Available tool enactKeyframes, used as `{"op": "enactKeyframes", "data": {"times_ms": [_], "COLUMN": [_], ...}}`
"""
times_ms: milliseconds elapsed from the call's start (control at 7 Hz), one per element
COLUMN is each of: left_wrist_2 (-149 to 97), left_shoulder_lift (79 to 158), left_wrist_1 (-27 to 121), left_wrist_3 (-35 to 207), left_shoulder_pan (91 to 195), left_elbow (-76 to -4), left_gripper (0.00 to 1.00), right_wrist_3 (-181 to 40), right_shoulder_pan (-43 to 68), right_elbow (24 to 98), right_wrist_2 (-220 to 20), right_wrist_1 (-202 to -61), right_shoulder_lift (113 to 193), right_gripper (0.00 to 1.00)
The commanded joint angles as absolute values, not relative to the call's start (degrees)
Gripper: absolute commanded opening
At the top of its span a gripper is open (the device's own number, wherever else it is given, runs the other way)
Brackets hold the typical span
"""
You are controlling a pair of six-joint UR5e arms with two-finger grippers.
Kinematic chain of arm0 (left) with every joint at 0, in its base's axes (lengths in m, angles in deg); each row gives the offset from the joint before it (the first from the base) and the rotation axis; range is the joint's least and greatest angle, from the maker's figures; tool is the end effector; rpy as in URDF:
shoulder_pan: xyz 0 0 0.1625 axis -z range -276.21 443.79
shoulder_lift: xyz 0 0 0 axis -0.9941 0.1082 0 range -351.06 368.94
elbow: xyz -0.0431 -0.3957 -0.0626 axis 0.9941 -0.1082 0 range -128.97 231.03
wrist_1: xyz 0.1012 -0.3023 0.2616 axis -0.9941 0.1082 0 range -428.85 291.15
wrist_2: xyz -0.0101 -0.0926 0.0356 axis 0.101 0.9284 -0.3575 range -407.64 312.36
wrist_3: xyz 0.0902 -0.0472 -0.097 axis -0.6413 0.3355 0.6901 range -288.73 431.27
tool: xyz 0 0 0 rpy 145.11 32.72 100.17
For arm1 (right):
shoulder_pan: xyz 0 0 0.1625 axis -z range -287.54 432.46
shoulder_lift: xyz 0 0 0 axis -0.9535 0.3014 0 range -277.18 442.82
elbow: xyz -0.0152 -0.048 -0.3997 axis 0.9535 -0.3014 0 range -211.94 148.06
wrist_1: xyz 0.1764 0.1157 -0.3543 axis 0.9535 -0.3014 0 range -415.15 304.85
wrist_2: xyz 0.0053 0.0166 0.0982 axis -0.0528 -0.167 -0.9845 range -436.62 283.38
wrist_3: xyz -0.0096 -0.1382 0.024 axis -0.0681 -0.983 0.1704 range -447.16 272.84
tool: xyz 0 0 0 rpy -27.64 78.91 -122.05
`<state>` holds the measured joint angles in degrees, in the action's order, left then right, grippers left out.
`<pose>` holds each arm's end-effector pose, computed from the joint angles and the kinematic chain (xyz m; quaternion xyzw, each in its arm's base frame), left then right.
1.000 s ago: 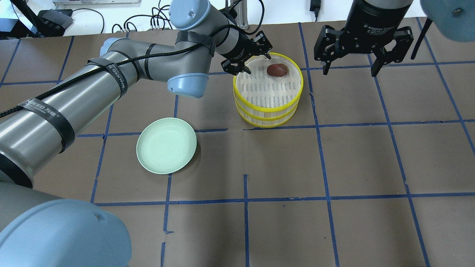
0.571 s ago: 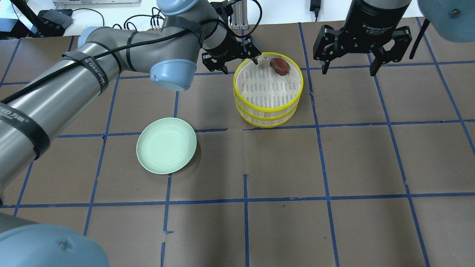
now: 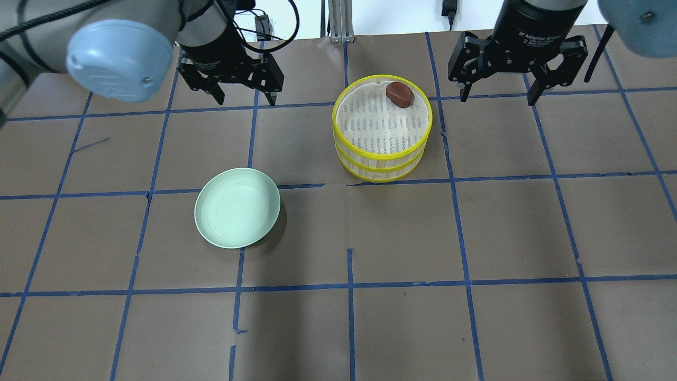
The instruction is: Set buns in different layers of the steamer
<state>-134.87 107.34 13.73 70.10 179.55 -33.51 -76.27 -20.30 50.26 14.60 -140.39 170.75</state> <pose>-0.1954 -0.5421 0.4089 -0.0614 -0.9971 0.0380 0.0257 0.1545 -0.4981 0.4651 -0.0710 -0.9974 0.0097 0.0096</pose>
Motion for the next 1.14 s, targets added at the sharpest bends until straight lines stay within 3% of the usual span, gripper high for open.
{"op": "enactKeyframes", "data": {"times_ms": [0,1000], "left_wrist_2": [-135.35,-136.58], "left_shoulder_lift": [101.85,100.61], "left_wrist_1": [21.57,24.14], "left_wrist_3": [69.6,69.43], "left_shoulder_pan": [178.97,178.62], "left_elbow": [-33.87,-35.62], "left_gripper": [1.0,1.0], "right_wrist_3": [-76.35,-76.18], "right_shoulder_pan": [-20.09,-20.09], "right_elbow": [51.45,51.73], "right_wrist_2": [15.05,14.7], "right_wrist_1": [-140.93,-141.19], "right_shoulder_lift": [170.8,170.8], "right_gripper": [1.0,1.0]}}
